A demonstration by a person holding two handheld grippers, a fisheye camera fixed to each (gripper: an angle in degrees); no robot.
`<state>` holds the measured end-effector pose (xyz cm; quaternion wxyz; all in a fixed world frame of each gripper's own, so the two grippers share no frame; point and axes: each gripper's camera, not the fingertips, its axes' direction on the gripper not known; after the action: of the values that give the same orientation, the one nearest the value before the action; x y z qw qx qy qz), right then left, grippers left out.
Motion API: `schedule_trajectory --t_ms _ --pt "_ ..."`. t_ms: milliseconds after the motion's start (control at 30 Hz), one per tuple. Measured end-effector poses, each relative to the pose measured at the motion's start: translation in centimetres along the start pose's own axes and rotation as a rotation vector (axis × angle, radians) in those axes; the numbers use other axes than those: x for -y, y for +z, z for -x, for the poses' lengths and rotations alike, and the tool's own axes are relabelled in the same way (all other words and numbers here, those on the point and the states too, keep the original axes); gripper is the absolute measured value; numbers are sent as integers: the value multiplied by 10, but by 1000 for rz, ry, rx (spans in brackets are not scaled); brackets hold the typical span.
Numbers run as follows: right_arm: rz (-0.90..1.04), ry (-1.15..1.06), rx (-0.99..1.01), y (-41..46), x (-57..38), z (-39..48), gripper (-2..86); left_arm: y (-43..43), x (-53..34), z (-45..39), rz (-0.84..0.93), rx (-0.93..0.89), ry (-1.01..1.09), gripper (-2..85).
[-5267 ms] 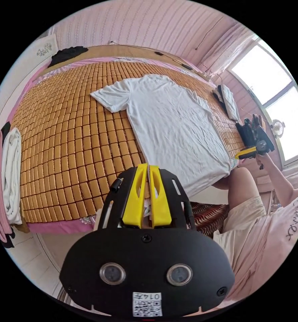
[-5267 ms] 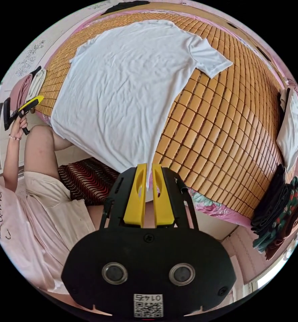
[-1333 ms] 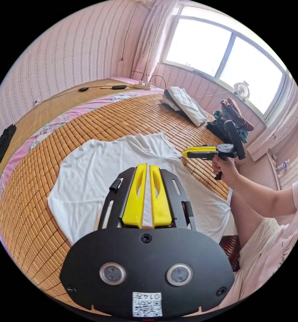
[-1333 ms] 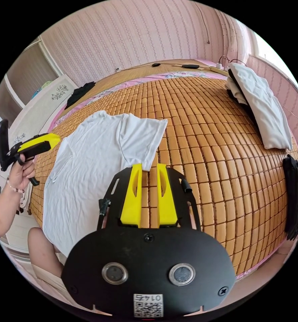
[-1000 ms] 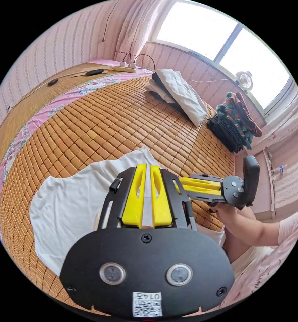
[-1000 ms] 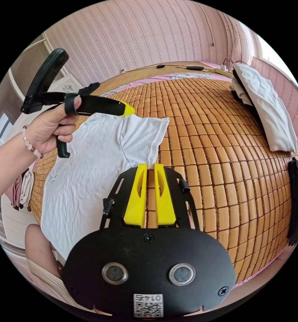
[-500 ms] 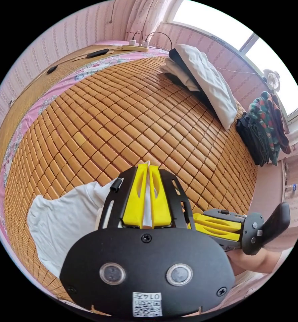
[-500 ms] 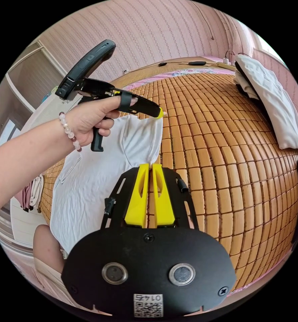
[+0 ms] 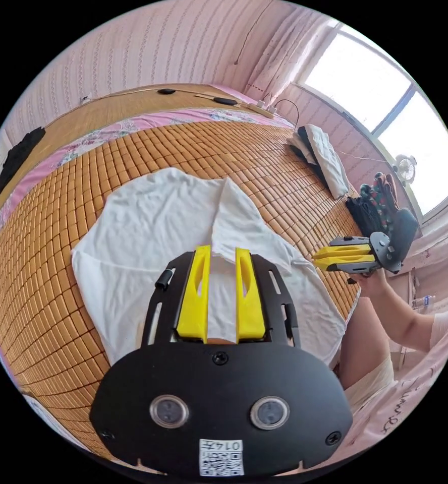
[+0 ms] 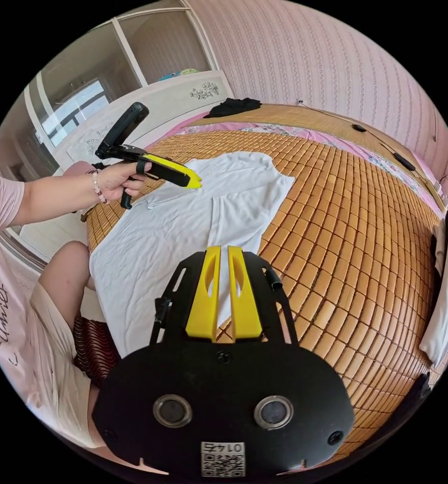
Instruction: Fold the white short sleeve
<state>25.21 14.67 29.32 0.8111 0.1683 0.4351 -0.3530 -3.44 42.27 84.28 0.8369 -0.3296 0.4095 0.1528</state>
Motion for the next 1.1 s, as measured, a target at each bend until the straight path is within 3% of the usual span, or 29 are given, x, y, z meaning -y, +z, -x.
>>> schedule_trajectory --t_ms 133,333,467,600,700,833,1000,1100 --pt "-18 73 -25 0 25 -19 63 -18 -31 33 -3 -143 -12 83" --pt "15 190 -76 35 96 -68 105 -65 -62 105 -132 -19 -136 66" --pt "85 227 -141 70 136 -89 108 -72 -60 157 -110 44 -227 67" --pt "111 262 -157 83 155 -99 27 -69 -47 189 -100 111 -294 89" --pt "112 312 -47 83 165 -115 12 -59 -38 214 -53 65 -332 46" --pt "94 321 -111 74 178 -127 4 -64 -39 246 -65 -52 -418 -1" --pt "103 286 -197 59 203 -134 1 -92 -37 255 -128 24 -409 -9" --pt "51 311 -225 42 214 -139 0 -121 -33 257 -261 -52 -430 -10"
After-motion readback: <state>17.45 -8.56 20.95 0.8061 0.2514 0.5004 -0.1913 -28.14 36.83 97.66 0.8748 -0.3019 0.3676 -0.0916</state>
